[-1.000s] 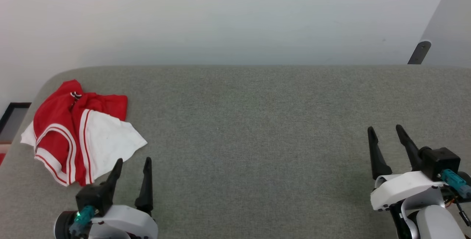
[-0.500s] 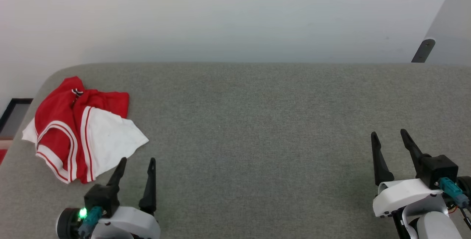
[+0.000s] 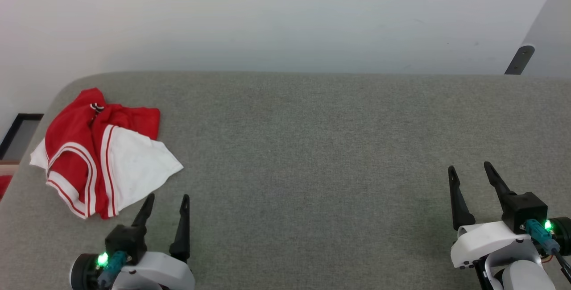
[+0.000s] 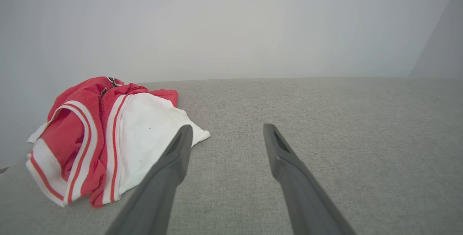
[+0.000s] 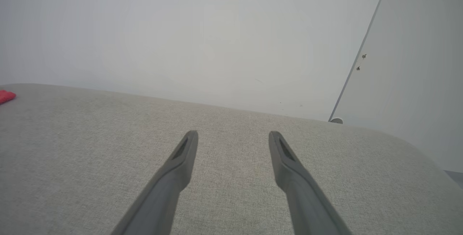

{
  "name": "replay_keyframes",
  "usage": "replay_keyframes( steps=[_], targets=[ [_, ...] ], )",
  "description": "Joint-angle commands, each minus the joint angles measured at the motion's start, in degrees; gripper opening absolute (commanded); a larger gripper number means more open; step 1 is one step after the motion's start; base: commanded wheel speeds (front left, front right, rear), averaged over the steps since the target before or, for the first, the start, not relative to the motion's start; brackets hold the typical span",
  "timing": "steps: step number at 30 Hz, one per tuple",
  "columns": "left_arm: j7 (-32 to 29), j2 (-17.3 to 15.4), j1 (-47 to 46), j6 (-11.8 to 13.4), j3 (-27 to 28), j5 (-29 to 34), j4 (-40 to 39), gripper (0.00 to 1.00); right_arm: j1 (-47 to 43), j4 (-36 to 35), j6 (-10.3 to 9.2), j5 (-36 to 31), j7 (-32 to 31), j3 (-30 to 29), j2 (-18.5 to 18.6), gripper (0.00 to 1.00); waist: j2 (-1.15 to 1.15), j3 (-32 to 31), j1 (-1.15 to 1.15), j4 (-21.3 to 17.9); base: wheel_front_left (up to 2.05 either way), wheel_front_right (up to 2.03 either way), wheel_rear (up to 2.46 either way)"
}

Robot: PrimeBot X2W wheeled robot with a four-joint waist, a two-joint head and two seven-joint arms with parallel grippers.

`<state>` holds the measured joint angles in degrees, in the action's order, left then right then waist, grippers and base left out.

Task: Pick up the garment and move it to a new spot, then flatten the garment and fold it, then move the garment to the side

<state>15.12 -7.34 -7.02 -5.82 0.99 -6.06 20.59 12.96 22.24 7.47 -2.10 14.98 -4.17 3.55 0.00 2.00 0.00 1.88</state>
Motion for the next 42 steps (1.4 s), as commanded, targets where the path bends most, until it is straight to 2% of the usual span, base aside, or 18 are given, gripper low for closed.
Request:
replay_keyframes(
  steps=[1, 9, 14, 19, 32, 42],
  targets=[
    [0.05, 0.18, -0.60, -0.32, 0.25, -0.22, 0.12, 1.00, -0.19, 0.05, 0.04, -0.18, 0.30, -0.02, -0.09, 1.00, 0.00, 0.12, 0.00, 0.03, 0.00, 0.00, 0.00],
    [0.04, 0.79, -1.28, -1.04, 1.08, -1.78, 1.32, 1.00, 0.30, -0.13, 0.04, 0.41, 0.30, 0.00, -0.19, 1.00, 0.00, 0.62, 0.00, 0.55, 0.00, 0.00, 0.00],
    [0.04, 1.07, -1.94, -1.32, 1.11, -2.07, 1.21, 1.00, 0.33, -0.17, 0.04, 1.01, 0.30, 0.59, -0.11, 1.00, 0.00, 0.81, 0.00, 2.58, 0.00, 0.00, 0.00],
    [0.04, 1.87, -1.27, -1.34, 1.33, -2.18, 1.02, 1.00, 0.00, -0.01, 0.04, 1.64, 0.29, 2.22, 0.17, 1.00, 0.00, 0.80, 0.00, 7.61, 0.00, 0.00, 0.00],
    [0.04, 3.57, 2.77, -0.63, 3.28, -3.07, 0.82, 1.00, -0.18, 2.61, 0.03, 3.74, 0.19, 8.50, -0.27, 1.00, 0.00, -1.46, 0.00, 26.35, 0.00, 0.00, 0.00],
    [0.04, 4.26, 9.02, 2.70, 9.40, -5.58, -6.30, 1.00, 8.32, 8.40, 0.02, 7.45, 0.19, 23.24, -0.57, 1.00, 0.00, 0.40, 0.00, 28.60, 0.00, 0.00, 0.00]
  ],
)
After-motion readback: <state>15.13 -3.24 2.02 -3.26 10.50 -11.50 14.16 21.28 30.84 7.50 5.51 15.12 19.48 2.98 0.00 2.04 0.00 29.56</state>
